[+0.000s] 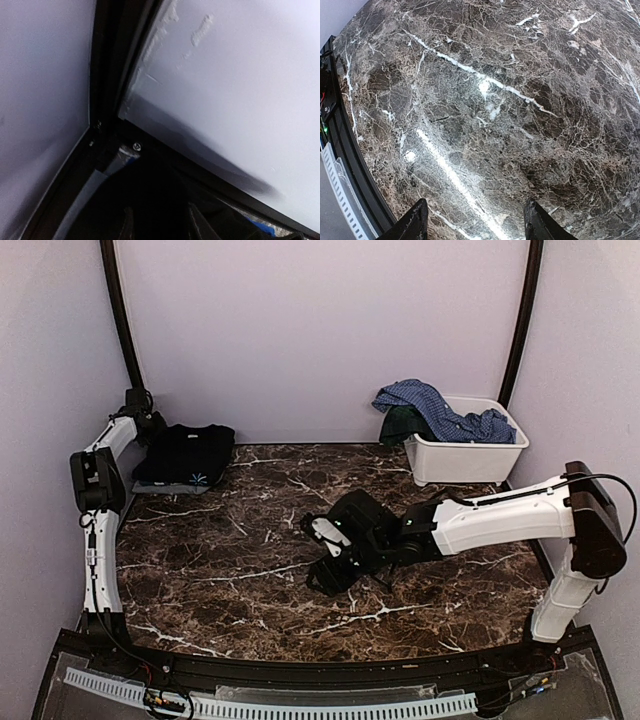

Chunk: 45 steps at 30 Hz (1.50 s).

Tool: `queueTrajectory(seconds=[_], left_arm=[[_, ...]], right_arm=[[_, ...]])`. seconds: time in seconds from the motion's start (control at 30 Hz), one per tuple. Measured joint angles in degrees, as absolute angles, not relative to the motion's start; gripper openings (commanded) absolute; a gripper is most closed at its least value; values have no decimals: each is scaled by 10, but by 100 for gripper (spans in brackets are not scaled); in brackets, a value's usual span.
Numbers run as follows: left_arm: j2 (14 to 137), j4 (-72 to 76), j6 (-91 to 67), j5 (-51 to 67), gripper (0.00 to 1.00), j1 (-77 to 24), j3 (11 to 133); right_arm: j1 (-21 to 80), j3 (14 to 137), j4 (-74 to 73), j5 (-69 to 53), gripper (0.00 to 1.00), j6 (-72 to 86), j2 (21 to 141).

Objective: Fold and stack the mixed laundry pile
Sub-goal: Smooth out the square-folded T-shirt at the corner of the board.

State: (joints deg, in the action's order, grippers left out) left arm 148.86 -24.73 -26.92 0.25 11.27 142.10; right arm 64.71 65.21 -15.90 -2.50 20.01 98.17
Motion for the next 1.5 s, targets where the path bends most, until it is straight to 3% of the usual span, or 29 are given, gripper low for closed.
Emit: queueTrajectory(seconds=[0.2,0.4,0.53,0.7,0.9,1.17,1.3,1.43,1.5], left_arm=[[1493,-231,-233,-35,54,124,1440],[1459,-222,-208,-39,58,128,1418],[1423,-224,-199,-4,53,127,1392],[1393,-213,-183,41,37,118,1333],[1428,-205,-176,68,34,112,1309],[1586,-211,-176,50,53,111,1482],[1602,-211,-183,36,71,112,1499],[1600,-213,-185,23,96,114,1504],[1590,-223,-183,12,99,114,1494]], right_arm=[[647,652,-168,-23,63,200,982],[646,652,-168,-14,66,200,980],[643,651,-170,-12,67,201,964],[629,648,-170,0,67,200,935],[615,643,-173,2,66,200,933],[610,644,-186,1,66,203,950],[609,645,-202,3,69,206,955],[605,646,-211,11,76,207,953],[602,646,-216,20,81,210,944]])
